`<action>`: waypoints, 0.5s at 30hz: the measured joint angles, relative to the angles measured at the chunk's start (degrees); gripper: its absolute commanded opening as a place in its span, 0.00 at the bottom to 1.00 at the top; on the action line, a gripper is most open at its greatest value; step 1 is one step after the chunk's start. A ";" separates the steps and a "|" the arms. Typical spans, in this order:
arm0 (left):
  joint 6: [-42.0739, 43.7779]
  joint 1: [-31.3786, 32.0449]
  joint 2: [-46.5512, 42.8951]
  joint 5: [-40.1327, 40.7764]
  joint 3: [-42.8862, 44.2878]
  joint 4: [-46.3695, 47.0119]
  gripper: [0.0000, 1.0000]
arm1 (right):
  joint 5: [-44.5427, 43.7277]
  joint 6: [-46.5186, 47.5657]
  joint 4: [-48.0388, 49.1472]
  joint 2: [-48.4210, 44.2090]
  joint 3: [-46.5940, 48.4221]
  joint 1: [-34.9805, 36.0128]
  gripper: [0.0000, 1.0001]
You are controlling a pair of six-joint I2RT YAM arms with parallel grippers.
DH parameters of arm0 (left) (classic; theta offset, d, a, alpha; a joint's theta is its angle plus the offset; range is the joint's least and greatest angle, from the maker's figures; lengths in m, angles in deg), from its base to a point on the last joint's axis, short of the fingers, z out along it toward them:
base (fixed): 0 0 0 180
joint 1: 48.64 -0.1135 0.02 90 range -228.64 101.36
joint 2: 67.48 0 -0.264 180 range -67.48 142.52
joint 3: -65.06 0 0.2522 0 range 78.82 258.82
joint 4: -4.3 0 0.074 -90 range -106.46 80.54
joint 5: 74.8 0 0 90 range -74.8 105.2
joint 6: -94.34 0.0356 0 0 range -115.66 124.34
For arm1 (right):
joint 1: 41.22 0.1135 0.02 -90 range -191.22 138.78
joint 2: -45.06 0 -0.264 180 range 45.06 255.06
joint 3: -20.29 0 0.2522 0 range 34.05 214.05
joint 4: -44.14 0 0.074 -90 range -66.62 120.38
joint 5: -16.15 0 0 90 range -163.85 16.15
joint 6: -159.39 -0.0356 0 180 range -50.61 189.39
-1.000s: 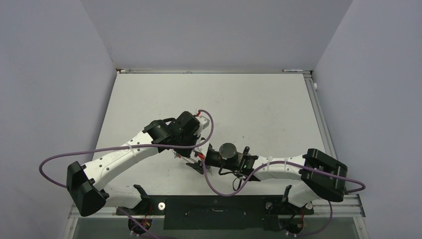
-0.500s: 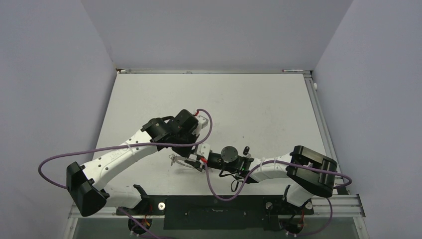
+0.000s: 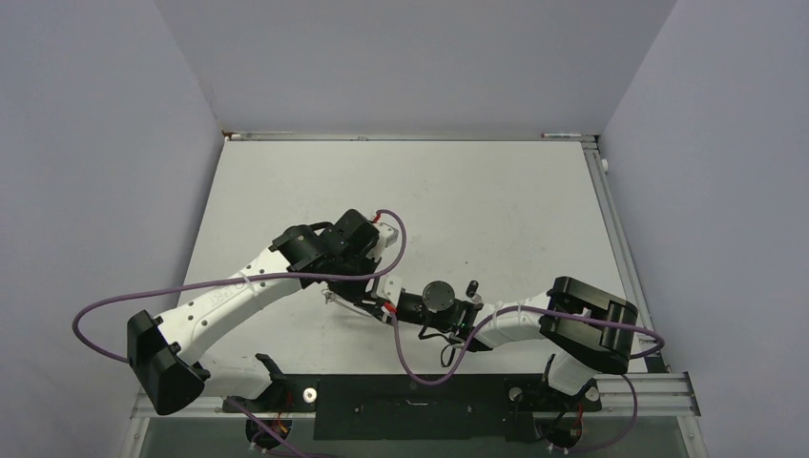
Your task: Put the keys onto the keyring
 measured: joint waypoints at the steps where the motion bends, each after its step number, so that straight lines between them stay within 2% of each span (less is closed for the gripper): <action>1: -0.02 -0.04 0.00 -0.13 0.00 -0.09 0.00 | 0.02 -0.13 0.02 0.00 -0.02 0.00 0.13; 9: -0.44 -0.07 0.00 -0.85 0.00 -0.81 0.01 | 1.95 -1.57 -0.02 0.00 -0.15 -0.17 0.05; 15: -0.90 -0.11 -0.85 -1.16 0.00 -1.44 0.10 | 3.89 -3.26 0.35 0.00 -0.15 -0.37 0.05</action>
